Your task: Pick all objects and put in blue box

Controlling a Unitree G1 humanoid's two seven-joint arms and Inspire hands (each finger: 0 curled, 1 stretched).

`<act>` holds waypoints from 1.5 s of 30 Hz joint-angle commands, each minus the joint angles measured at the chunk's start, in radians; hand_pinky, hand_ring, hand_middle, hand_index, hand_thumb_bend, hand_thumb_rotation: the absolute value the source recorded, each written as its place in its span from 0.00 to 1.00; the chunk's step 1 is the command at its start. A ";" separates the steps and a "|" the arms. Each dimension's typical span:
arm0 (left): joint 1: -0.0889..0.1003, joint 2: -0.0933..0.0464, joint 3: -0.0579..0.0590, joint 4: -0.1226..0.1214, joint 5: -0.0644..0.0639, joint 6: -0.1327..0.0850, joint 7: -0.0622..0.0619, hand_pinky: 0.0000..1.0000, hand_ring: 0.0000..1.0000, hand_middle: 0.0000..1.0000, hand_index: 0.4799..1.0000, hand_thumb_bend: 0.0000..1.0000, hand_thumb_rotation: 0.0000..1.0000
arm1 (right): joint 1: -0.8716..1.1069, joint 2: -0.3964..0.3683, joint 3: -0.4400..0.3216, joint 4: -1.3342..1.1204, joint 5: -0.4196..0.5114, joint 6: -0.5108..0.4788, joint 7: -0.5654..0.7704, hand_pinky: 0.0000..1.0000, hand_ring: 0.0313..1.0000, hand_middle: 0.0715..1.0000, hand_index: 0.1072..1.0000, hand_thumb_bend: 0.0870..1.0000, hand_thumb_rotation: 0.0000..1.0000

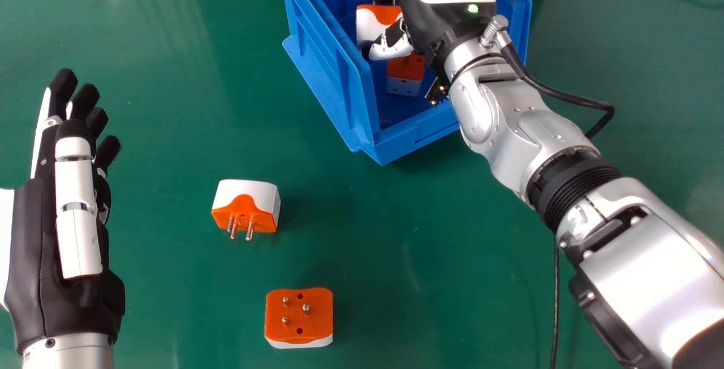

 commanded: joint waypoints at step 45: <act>0.007 0.007 -0.020 -0.020 0.014 -0.015 0.018 0.90 0.95 0.95 0.88 0.19 0.99 | 0.005 -0.126 -0.013 -0.324 0.032 -0.002 0.073 0.47 0.68 0.74 0.70 0.47 0.00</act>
